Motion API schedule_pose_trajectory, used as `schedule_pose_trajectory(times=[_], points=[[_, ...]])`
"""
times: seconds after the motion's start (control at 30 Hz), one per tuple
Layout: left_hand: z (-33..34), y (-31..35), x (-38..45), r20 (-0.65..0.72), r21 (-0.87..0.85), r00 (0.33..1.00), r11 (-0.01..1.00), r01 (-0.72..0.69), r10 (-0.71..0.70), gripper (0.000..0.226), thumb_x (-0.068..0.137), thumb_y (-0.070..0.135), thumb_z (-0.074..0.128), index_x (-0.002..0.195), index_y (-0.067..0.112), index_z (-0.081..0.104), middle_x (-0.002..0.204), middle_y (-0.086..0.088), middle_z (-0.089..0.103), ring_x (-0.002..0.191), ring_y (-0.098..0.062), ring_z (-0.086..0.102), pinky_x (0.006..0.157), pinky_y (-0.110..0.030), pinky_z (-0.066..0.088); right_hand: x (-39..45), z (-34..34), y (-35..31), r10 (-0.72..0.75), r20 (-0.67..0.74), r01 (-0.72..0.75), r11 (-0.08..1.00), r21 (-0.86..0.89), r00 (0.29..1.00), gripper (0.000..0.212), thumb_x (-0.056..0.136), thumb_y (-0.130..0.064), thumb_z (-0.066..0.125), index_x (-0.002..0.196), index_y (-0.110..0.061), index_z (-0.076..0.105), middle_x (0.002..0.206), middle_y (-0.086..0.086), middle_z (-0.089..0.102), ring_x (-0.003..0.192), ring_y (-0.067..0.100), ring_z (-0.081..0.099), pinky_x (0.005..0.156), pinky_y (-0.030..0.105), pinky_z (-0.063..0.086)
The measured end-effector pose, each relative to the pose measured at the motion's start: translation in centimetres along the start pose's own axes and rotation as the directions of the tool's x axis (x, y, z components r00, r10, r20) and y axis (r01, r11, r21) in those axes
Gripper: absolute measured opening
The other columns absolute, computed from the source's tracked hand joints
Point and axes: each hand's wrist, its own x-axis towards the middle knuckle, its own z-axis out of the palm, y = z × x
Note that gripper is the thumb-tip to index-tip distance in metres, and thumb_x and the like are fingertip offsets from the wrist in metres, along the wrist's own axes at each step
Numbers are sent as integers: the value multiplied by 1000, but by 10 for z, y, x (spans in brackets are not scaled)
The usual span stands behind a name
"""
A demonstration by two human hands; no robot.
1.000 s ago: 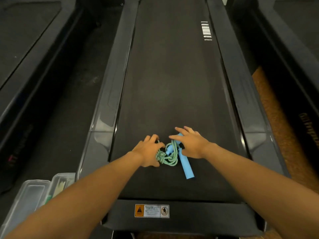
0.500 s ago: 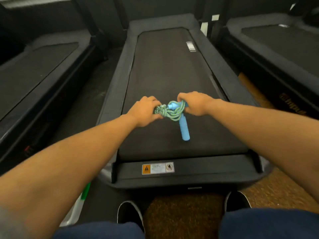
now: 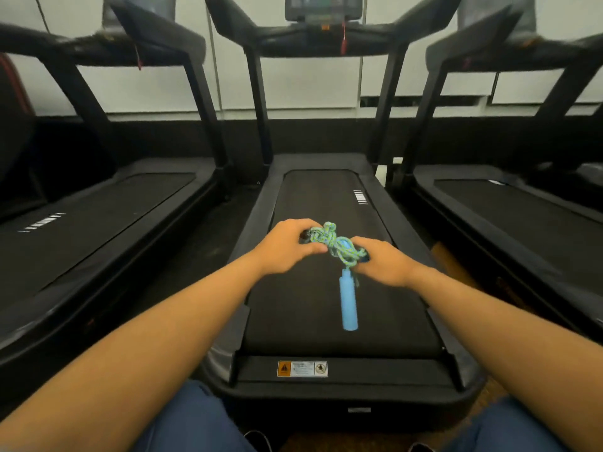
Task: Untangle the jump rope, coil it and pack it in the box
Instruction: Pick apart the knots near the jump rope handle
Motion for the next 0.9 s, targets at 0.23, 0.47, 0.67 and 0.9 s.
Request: schedule_pose_trajectory(times=[0.23,0.47,0.67,0.9], points=[[3,-2,3,5,-168,1000,986,16,-15,23,87,30,77,108,23,73,100,1,76,96,-26,71,92,-49,54,0,7,-1,4,77,-21,975,221,997,26,80,-11,68,101,-26,65,87,-1,67,75,8,59,75,38,53],[18,-17,15,13,-174,998,983,66,-65,23,89,26,77,111,23,73,101,7,77,95,-15,72,92,-45,55,12,2,-15,-18,22,8,913,408,1000,67,85,11,52,144,-23,50,137,-9,61,124,-2,57,94,19,51],[17,-21,21,-15,-130,998,990,51,-53,26,84,27,81,109,24,74,96,6,77,91,-18,71,87,-44,55,22,1,-20,96,-101,-17,805,593,990,34,87,-24,61,118,-23,75,113,-4,76,109,9,69,95,28,53],[18,-18,11,-63,-89,998,996,12,-18,32,77,22,86,107,22,74,98,8,74,93,-6,69,89,-33,54,28,18,-17,122,-237,20,853,522,964,7,92,-26,73,95,-20,77,91,7,78,81,23,72,77,37,57]])
